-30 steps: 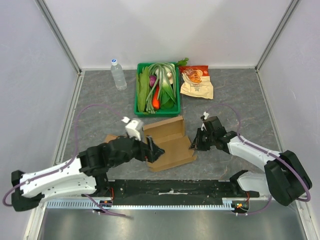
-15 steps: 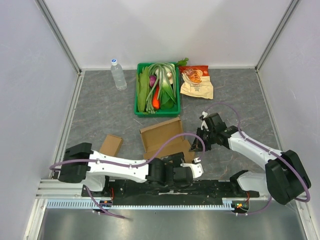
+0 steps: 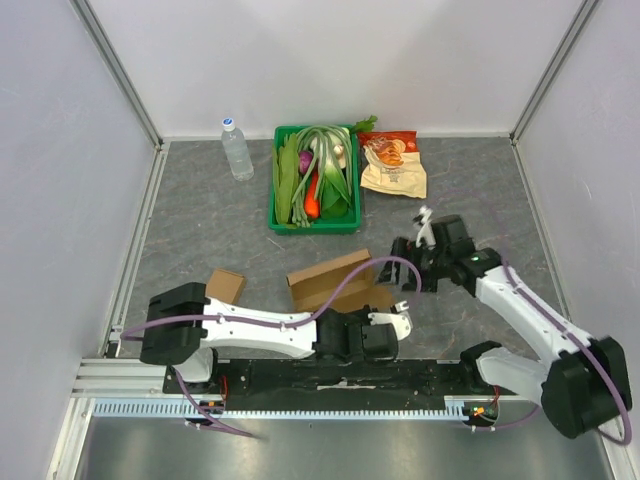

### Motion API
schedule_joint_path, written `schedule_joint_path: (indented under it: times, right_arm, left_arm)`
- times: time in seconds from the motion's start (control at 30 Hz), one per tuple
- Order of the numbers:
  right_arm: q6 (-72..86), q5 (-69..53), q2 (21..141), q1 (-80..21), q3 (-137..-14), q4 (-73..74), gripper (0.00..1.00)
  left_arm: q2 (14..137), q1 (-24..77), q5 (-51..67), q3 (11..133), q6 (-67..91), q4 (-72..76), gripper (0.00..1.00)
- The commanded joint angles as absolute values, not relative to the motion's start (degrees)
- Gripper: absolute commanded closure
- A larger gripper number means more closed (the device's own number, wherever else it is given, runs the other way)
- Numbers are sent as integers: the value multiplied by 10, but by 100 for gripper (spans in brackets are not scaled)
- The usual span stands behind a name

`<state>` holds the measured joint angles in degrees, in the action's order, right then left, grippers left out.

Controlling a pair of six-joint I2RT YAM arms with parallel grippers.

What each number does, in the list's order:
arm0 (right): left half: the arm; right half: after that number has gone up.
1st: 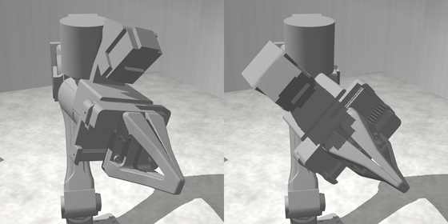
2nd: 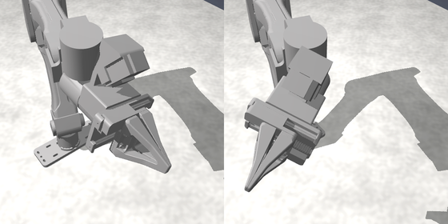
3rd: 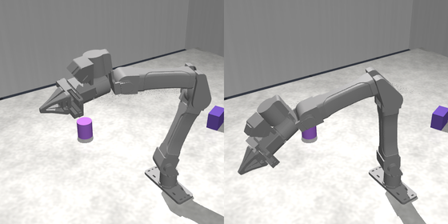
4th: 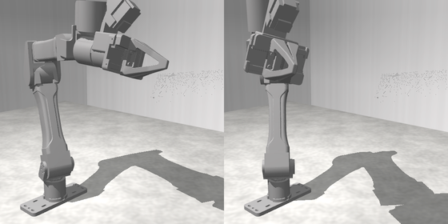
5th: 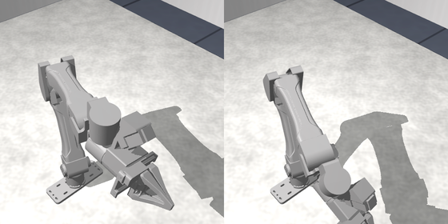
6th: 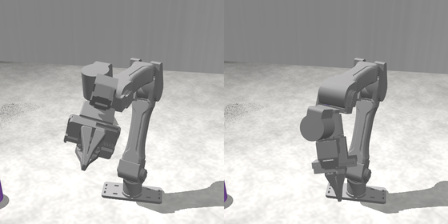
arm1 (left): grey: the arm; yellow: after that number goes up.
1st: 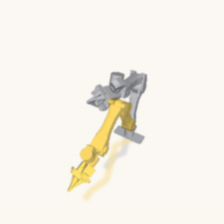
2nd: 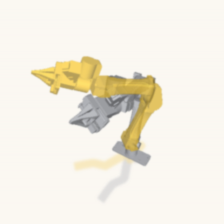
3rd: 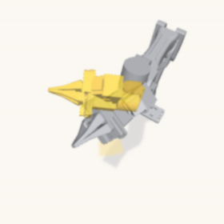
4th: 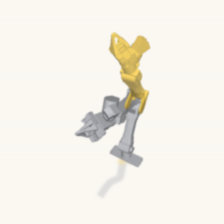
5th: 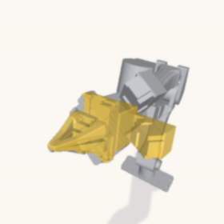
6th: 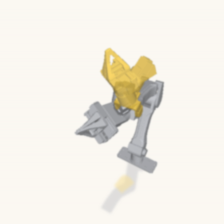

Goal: Fold the paper box

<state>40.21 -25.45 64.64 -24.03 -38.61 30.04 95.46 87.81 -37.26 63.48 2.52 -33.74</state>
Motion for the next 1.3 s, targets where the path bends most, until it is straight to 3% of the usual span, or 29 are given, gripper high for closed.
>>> schedule_joint_path:
  times: [0.0, 0.07, 0.23, 0.4, 0.53, 0.57, 0.73, 0.83, 0.97, 1.1, 1.23, 1.27]
  right_arm:
    - [318, -222, 565, -139, -474, 333, 2]
    - [296, -197, 554, -76, -498, 356, 2]
    - [206, -30, 573, -48, -585, 428, 2]
    - [178, -86, 543, -64, -578, 414, 2]
    - [181, -116, 475, -136, -526, 352, 4]
    - [190, -119, 452, -168, -489, 328, 5]
    - [188, -149, 342, -285, -374, 158, 8]
    - [167, -61, 302, -366, -322, 107, 8]
    - [159, -4, 325, -462, -296, 42, 12]
    - [134, 167, 414, -575, -322, 39, 14]
    - [135, 325, 503, -648, -368, 54, 30]
    - [141, 349, 517, -667, -383, 57, 43]
  left_arm:
    - [896, 853, -277, 700, 133, -381, 92]
    - [884, 828, -238, 737, 189, -412, 98]
    - [882, 774, -213, 848, 350, -506, 98]
    - [842, 654, -121, 868, 526, -479, 98]
    - [831, 583, -148, 850, 710, -510, 98]
    - [839, 573, -163, 873, 798, -544, 98]
    - [936, 542, -223, 955, 936, -740, 98]
    - [1001, 541, -260, 1062, 1041, -881, 98]
    - [999, 536, -266, 1043, 1080, -881, 98]
    - [997, 528, -281, 1044, 1092, -880, 98]
    - [998, 525, -280, 1041, 1090, -881, 98]
    - [998, 525, -279, 1041, 1089, -881, 98]
